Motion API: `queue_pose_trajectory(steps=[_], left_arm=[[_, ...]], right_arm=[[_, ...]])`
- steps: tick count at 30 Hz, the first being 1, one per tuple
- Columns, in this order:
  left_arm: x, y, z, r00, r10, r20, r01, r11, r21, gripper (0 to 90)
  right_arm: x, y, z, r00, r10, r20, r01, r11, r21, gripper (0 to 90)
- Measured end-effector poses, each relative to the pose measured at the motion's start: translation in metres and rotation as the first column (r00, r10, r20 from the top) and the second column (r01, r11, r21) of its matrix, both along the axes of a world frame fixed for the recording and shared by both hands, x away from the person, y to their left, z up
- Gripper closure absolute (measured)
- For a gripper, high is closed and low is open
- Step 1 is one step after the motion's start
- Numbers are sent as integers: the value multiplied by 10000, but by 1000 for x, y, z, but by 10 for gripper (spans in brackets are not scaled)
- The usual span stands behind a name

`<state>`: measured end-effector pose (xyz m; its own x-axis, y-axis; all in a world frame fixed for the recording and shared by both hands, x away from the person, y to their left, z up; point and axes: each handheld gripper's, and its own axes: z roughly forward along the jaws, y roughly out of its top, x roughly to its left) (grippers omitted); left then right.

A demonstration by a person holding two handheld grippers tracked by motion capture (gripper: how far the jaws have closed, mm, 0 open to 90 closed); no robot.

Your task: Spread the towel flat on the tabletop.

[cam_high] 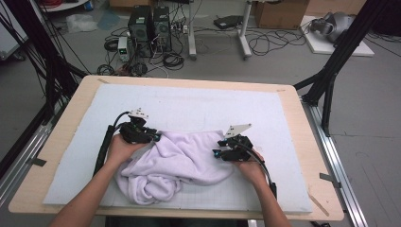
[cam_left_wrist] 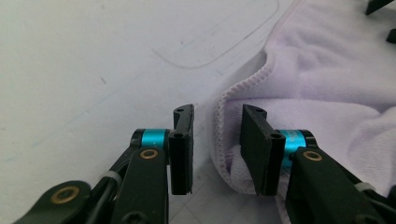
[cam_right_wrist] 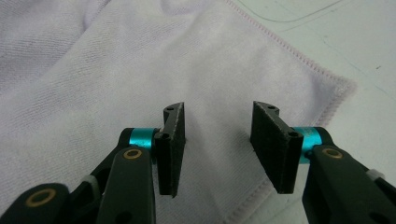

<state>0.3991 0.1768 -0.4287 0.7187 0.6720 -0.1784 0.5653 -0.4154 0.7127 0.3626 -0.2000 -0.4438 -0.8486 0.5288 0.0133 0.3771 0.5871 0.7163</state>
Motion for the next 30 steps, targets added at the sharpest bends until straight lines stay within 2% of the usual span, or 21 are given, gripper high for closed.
queue_pose_trajectory(steps=[2, 3, 4, 8, 9, 11, 12, 13, 14, 16, 17, 18, 19, 20, 22, 23, 25, 27, 28, 30], left_arm=[[0, -1, -1, 9997, -224, 50, 225, 9997, -115, 761], [0, -3, -2, 9995, -301, 100, 301, 9995, 1, 840], [0, -3, -1, 9992, -353, 199, 348, 9991, 227, 868], [-1, 6, 11, 9987, 48, 498, -68, 9992, 394, 877], [-2, 10, 19, 9965, 189, 817, -220, 9991, 373, 877], [-2, 13, 35, 9928, 251, 1172, -298, 9988, 391, 877], [-1, 12, 42, 9909, 193, 1330, -267, 9982, 538, 877], [0, 9, 49, 9889, 75, 1482, -205, 9961, 862, 877], [2, 6, 56, 9847, -24, 1743, -190, 9925, 1208, 876], [6, -1, 67, 9768, -69, 2138, -259, 9883, 1503, 873], [9, -5, 70, 9743, -13, 2251, -359, 9863, 1610, 866], [11, -8, 71, 9733, 108, 2292, -516, 9836, 1727, 812], [13, -10, 70, 9748, 192, 2221, -603, 9819, 1798, 691], [14, -9, 68, 9773, 218, 2109, -615, 9811, 1834, 691], [14, -4, 62, 9796, 372, 1977, -759, 9785, 1920, 618], [13, 0, 59, 9793, 546, 1947, -911, 9787, 1842, 563], [8, 10, 52, 9796, 781, 1853, -1101, 9794, 1692, 535], [1, 20, 47, 9751, 963, 1998, -1262, 9816, 1431, 514], [-1, 26, 46, 9759, 990, 1944, -1260, 9832, 1318, 505], [-6, 36, 45, 9686, 1290, 2127, -1546, 9820, 1085, 493]], right_arm=[[0, 0, 0, 10000, -5, 9, 5, 10000, 8, 545], [0, 0, 0, 10000, -1, -1, 1, 10000, 14, 545], [0, 0, 0, 10000, 1, 12, -1, 10000, 1, 544], [0, 1, 0, 10000, -52, 23, 52, 10000, -6, 544], [0, 1, 0, 10000, -32, 15, 32, 10000, -19, 545], [0, 1, 0, 10000, -10, 60, 10, 10000, -52, 545], [0, 1, 1, 10000, -20, 74, 20, 10000, -63, 545], [0, 2, 1, 10000, -12, 98, 13, 10000, -65, 548], [0, 3, 1, 9999, -2, 119, 3, 10000, -80, 551], [1, 4, 2, 9998, -40, 171, 43, 9998, -185, 554], [2, 5, 2, 9997, -85, 208, 90, 9996, -259, 555], [3, 6, 3, 9996, -120, 240, 128, 9993, -344, 556], [6, 5, 3, 9998, -174, 115, 178, 9993, -319, 556], [6, 5, 3, 9998, -174, 115, 178, 9993, -319, 556], [9, 1, 2, 9997, -248, -3, 248, 9996, -127, 556], [10, -1, 2, 9995, -316, -13, 316, 9994, -114, 558], [11, -6, 3, 9991, -426, -52, 425, 9989, -185, 558], [11, -10, 8, 9985, -539, 135, 542, 9982, -272, 558], [10, -12, 12, 9983, -556, 195, 560, 9982, -209, 558], [11, -16, 18, 9978, -586, 310, 587, 9983, -2, 557]])
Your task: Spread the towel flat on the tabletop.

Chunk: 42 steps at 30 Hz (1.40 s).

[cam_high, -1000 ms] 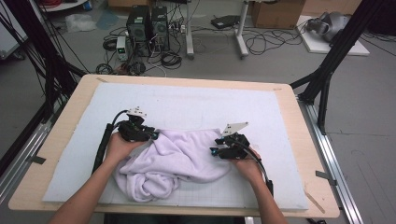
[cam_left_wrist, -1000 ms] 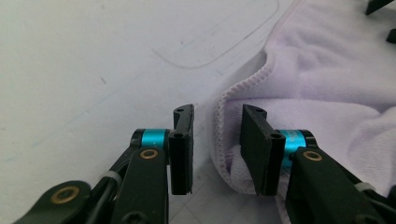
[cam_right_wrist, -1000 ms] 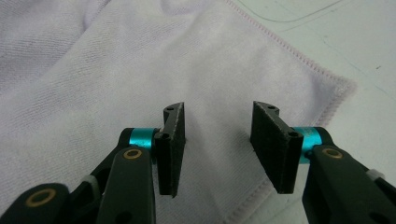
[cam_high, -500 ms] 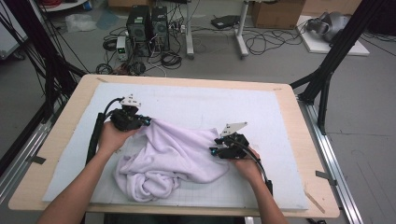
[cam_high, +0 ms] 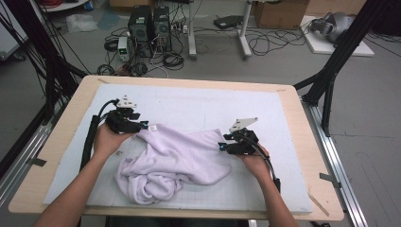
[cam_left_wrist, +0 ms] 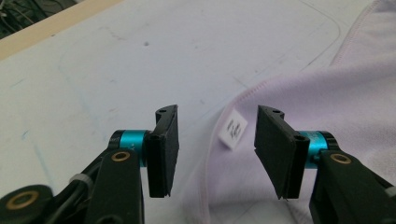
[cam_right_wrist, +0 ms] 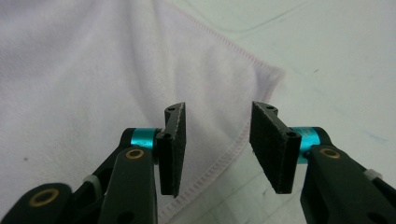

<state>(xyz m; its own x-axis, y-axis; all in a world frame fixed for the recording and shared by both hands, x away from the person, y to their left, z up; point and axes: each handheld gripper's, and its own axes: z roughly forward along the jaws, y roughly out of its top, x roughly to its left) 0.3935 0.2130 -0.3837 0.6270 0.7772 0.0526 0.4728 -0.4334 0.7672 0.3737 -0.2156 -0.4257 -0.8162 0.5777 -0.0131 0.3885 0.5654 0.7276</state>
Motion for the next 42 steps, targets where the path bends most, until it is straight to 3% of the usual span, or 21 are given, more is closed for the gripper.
queue_pose_trajectory(steps=[2, 4, 6, 8, 11, 12, 15, 16, 19, 23, 25, 27, 29, 31, 32, 35, 38, 42], left_arm=[[-4, 6, 0, 9999, -141, -53, 139, 9991, -412, 498], [-10, 7, -3, 9968, -770, -220, 756, 9954, -582, 587], [-16, 4, -9, 9917, -1212, -422, 1179, 9903, -738, 609], [-21, 1, -17, 9847, -1602, -689, 1548, 9849, -777, 622], [-25, -5, -33, 9681, -2142, -1296, 2051, 9755, -801, 622], [-24, -8, -38, 9634, -2258, -1447, 2173, 9734, -722, 622], [-23, -17, -46, 9543, -2430, -1740, 2363, 9699, -589, 622], [-23, -19, -48, 9537, -2431, -1772, 2392, 9700, -434, 645], [-24, -22, -49, 9552, -2372, -1769, 2360, 9713, -283, 652], [-26, -21, -47, 9603, -2167, -1758, 2178, 9759, -134, 618], [-26, -21, -47, 9604, -2157, -1762, 2161, 9762, -173, 590], [-26, -23, -48, 9607, -2117, -1794, 2118, 9771, -190, 580], [-25, -26, -50, 9602, -2092, -1848, 2091, 9777, -202, 588], [-24, -28, -50, 9610, -2185, -1693, 2206, 9753, -66, 681], [-24, -29, -50, 9607, -2171, -1730, 2190, 9757, -79, 820], [-26, -27, -47, 9690, -1915, -1561, 1982, 9798, 282, 842], [-29, -10, -36, 9819, -1473, -1188, 1480, 9890, -31, 848], [-41, 17, -17, 9894, -1199, -816, 1184, 9927, -227, 848]], right_arm=[[1, 1, 2, 10000, 50, -36, -50, 10000, -51, 551], [2, 4, 0, 9998, 214, -45, -214, 9997, -91, 536], [4, 8, -4, 9992, 309, -238, -312, 9994, -155, 519], [5, 11, -7, 9985, 390, -381, -400, 9989, -256, 511], [9, 16, -13, 9984, 321, -457, -343, 9982, -499, 518], [10, 17, -14, 9983, 289, -503, -306, 9990, -338, 561], [13, 17, -13, 9973, 400, -616, -416, 9988, -242, 833], [12, 18, -10, 9978, 404, -517, -436, 9970, -638, 868], [11, 12, -5, 9996, 20, -281, -41, 9970, -779, 873], [9, -15, 3, 9948, -941, -390, 931, 9953, -273, 872], [6, -21, 2, 9949, -615, -800, 645, 9973, 357, 832], [1, -19, 1, 9971, -494, -582, 506, 9985, 191, 701], [1, -18, -1, 9980, -277, -576, 298, 9989, 357, 641], [2, -14, -5, 9978, -323, -580, 331, 9994, 128, 565], [4, -10, -10, 9963, -251, -827, 244, 9997, -97, 551], [5, -6, -13, 9972, -180, -724, 157, 9994, -321, 549], [5, -5, -12, 9975, -196, -679, 172, 9992, -349, 546], [3, -7, -9, 9976, -256, -643, 245, 9995, -178, 547]])
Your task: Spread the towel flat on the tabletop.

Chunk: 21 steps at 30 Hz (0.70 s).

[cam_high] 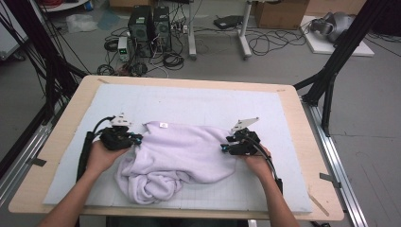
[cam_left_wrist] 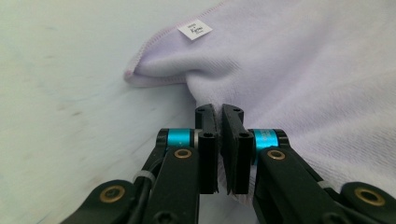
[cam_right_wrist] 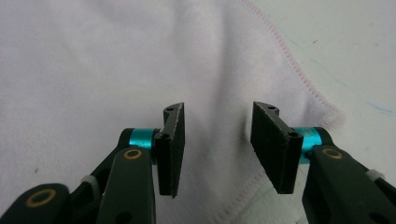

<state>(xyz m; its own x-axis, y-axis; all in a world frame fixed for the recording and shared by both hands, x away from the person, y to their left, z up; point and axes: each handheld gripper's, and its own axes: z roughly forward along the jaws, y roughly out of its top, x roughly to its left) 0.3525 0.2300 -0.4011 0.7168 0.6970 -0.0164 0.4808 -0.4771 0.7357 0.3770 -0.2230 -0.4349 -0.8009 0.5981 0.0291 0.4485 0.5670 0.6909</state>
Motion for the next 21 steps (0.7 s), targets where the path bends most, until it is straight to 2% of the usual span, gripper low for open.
queue_pose_trajectory(steps=[3, 4, 5, 6, 7, 10, 13, 15, 17, 18, 21], left_arm=[[-7, 11, 6, 9998, -175, -70, 173, 9995, -280, 833], [-8, 11, 7, 9998, -194, 19, 195, 9996, -224, 799], [-9, 10, 8, 9998, -156, 119, 158, 9997, -159, 715], [-7, 8, 7, 9996, -282, 50, 284, 9991, -317, 627], [-5, 6, 6, 9993, -375, -8, 374, 9983, -445, 590], [5, -7, -2, 9988, -435, -230, 430, 9988, -217, 519], [18, -16, -18, 9976, -291, -620, 303, 9994, 192, 510], [23, -20, -30, 9946, -311, -990, 359, 9982, 473, 536], [23, -21, -33, 9961, -438, -763, 477, 9976, 505, 630], [23, -22, -33, 9952, -539, -815, 577, 9973, 449, 758], [21, -25, -32, 9955, -583, -752, 627, 9964, 578, 824]], right_arm=[[-4, -2, 7, 9998, 21, 203, -27, 9996, 274, 548], [-5, -2, 8, 9995, 69, 296, -80, 9993, 363, 548], [-6, -3, 10, 9993, 152, 344, -167, 9989, 438, 547], [-7, -3, 11, 9993, 190, 317, -204, 9988, 451, 544], [-7, -2, 10, 9993, 212, 317, -225, 9989, 408, 534], [-6, 0, 6, 9993, 382, -34, -380, 9986, 357, 496], [-5, 5, 0, 9984, 514, -243, -512, 9986, 93, 483], [-5, 9, -4, 9979, 582, -270, -587, 9981, -193, 484], [-6, 10, -5, 9990, 438, -125, -440, 9989, -168, 516], [-6, 10, -5, 9995, 297, -87, -297, 9995, -70, 545], [-7, 9, -7, 9996, 271, 11, -271, 9994, 202, 758]])
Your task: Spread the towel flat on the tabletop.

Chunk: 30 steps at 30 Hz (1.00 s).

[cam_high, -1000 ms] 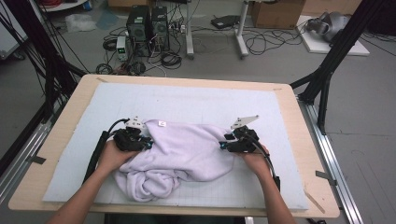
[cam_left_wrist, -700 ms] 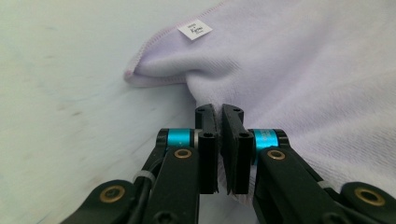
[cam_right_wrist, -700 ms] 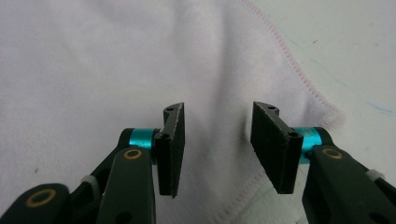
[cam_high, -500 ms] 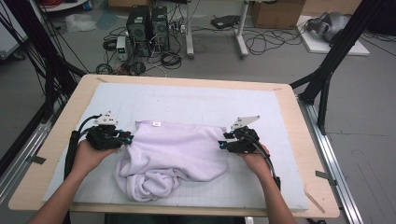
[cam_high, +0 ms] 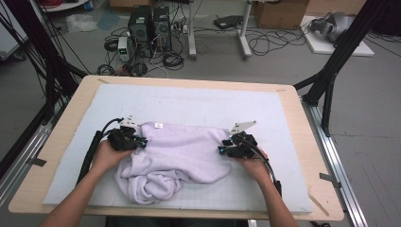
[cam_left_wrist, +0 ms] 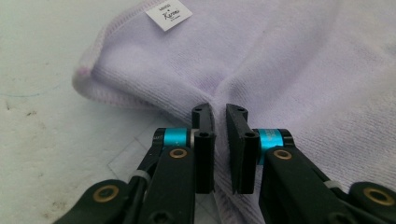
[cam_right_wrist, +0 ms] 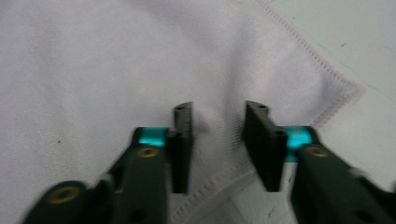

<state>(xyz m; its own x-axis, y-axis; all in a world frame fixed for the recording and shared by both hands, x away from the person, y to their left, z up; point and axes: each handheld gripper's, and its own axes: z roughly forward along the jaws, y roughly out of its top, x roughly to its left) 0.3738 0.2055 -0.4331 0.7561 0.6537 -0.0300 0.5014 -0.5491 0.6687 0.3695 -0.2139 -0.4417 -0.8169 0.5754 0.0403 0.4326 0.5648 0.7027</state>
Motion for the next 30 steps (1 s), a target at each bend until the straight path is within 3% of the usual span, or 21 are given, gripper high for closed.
queue_pose_trajectory(steps=[2, 4, 6, 9, 10, 11, 13, 15, 17, 18, 19, 20, 21, 22, 24, 26, 29, 30], left_arm=[[0, 0, 1, 10000, 40, 45, -41, 10000, 51, 830], [0, 1, 5, 9997, 171, 201, -172, 9998, 37, 836], [3, 4, 13, 9977, 514, 439, -496, 9979, -407, 839], [18, 6, 31, 9909, 1033, 867, -970, 9925, -745, 840], [26, 6, 39, 9878, 1232, 957, -1144, 9891, -926, 841], [35, 5, 48, 9832, 1461, 1093, -1339, 9846, -1120, 841], [54, 0, 70, 9687, 1840, 1664, -1662, 9793, -1157, 840], [73, -3, 89, 9459, 2265, 2321, -1977, 9701, -1410, 836], [91, -4, 98, 9326, 2693, 2403, -2383, 9595, -1505, 756], [97, -5, 98, 9296, 2947, 2214, -2697, 9532, -1363, 655], [100, -4, 95, 9313, 2993, 2077, -2763, 9519, -1327, 611], [101, -2, 92, 9382, 2926, 1847, -2708, 9532, -1343, 602], [100, 0, 88, 9464, 2783, 1640, -2592, 9572, -1288, 574], [96, 1, 83, 9521, 2607, 1601, -2433, 9625, -1200, 562], [88, 7, 73, 9606, 2437, 1339, -2270, 9654, -1283, 552], [77, 12, 64, 9650, 2325, 1212, -2156, 9667, -1380, 531], [58, 17, 52, 9734, 1976, 1157, -1812, 9737, -1385, 513], [51, 18, 49, 9769, 1787, 1172, -1638, 9783, -1268, 510]], right_arm=[[0, 2, 1, 9998, 83, -184, -82, 10000, 52, 843], [2, 4, 3, 9994, 278, -213, -282, 9994, -185, 860], [4, 5, 10, 9994, 339, -117, -344, 9987, -370, 864], [18, 1, 31, 9991, -4, 434, 16, 9996, -275, 868], [35, -2, 50, 9973, -310, 663, 329, 9991, -266, 869], [35, -2, 50, 9973, -310, 663, 329, 9991, -266, 869], [56, -4, 73, 9932, -688, 934, 711, 9972, -217, 870], [78, -3, 97, 9860, -1018, 1319, 1037, 9946, -70, 869], [97, -2, 111, 9732, -1495, 1747, 1506, 9886, 67, 836], [105, -3, 113, 9683, -1746, 1785, 1741, 9846, 185, 733], [111, -4, 110, 9618, -2106, 1751, 2053, 9775, 477, 629], [115, -5, 105, 9609, -2331, 1493, 2217, 9710, 896, 613], [116, -6, 99, 9679, -2288, 1035, 2163, 9690, 1194, 595], [115, -5, 92, 9704, -2251, 876, 2143, 9696, 1178, 574], [107, -2, 79, 9776, -1948, 795, 1874, 9780, 917, 542], [102, 0, 68, 9863, -1647, -56, 1645, 9823, 894, 494], [78, 6, 58, 9921, -1217, 306, 1183, 9884, 948, 504], [71, 8, 57, 9946, -1014, 236, 986, 9903, 984, 497]])
